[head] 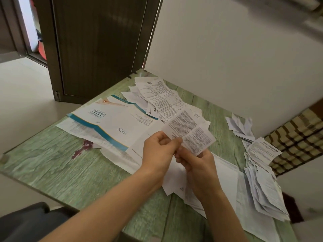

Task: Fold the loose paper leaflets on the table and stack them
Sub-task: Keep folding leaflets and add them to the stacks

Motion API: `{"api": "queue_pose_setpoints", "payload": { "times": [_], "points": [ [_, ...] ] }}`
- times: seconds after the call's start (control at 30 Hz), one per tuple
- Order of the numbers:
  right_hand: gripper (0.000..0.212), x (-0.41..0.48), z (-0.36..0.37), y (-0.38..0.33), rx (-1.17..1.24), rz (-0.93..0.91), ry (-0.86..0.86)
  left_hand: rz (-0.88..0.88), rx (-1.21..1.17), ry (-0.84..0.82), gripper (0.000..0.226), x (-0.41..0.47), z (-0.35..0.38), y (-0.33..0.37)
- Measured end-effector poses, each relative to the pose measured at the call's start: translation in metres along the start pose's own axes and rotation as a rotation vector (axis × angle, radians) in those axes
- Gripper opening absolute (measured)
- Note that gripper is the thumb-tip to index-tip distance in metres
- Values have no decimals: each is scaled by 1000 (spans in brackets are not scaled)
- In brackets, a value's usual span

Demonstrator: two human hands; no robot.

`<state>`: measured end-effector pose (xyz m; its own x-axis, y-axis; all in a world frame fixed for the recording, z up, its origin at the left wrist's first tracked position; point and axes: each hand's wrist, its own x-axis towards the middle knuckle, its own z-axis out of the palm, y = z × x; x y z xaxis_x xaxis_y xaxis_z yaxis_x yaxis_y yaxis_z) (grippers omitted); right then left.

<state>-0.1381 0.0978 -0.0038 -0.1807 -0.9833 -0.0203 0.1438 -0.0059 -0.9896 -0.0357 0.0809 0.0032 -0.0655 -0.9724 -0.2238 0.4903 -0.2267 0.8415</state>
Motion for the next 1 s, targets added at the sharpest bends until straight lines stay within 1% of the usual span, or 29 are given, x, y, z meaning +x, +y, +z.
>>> {"api": "queue_pose_setpoints", "payload": {
  "times": [0.03,0.2,0.33,0.4,0.47,0.5,0.53,0.6,0.63,0.67,0.77,0.9,0.97,1.0],
  "points": [
    [36,0,-2,0,-3,0,6,5,34,-16,9,-1,0,0],
    [24,2,-3,-2,-34,31,39,65,234,32,12,8,-7,0],
    [26,5,-8,-4,-44,31,50,216,459,-29,23,12,-14,10],
    [23,6,-12,-5,-39,33,63,299,516,26,23,18,-21,19],
    [20,6,-14,-5,-33,26,79,356,498,142,22,23,-28,29],
    [20,6,-14,-4,-26,22,81,352,472,155,18,24,-30,32],
    [20,6,-13,-4,-16,16,80,323,454,106,14,22,-30,34],
    [21,6,-11,-4,4,1,68,204,467,-89,20,14,-24,28],
    [23,6,-9,-4,8,-3,55,161,506,-167,22,11,-20,22],
    [25,5,-8,-4,10,-4,44,158,569,-203,19,9,-18,16],
    [26,5,-10,-2,9,-1,47,249,716,-191,8,10,-17,8],
    [25,6,-14,-4,-24,-12,57,215,787,-325,16,9,-15,8],
    [25,6,-14,-4,-58,-20,35,262,818,-292,8,8,-15,7],
    [24,5,-14,-4,-80,-22,23,294,836,-259,8,9,-17,7]
  ]
}}
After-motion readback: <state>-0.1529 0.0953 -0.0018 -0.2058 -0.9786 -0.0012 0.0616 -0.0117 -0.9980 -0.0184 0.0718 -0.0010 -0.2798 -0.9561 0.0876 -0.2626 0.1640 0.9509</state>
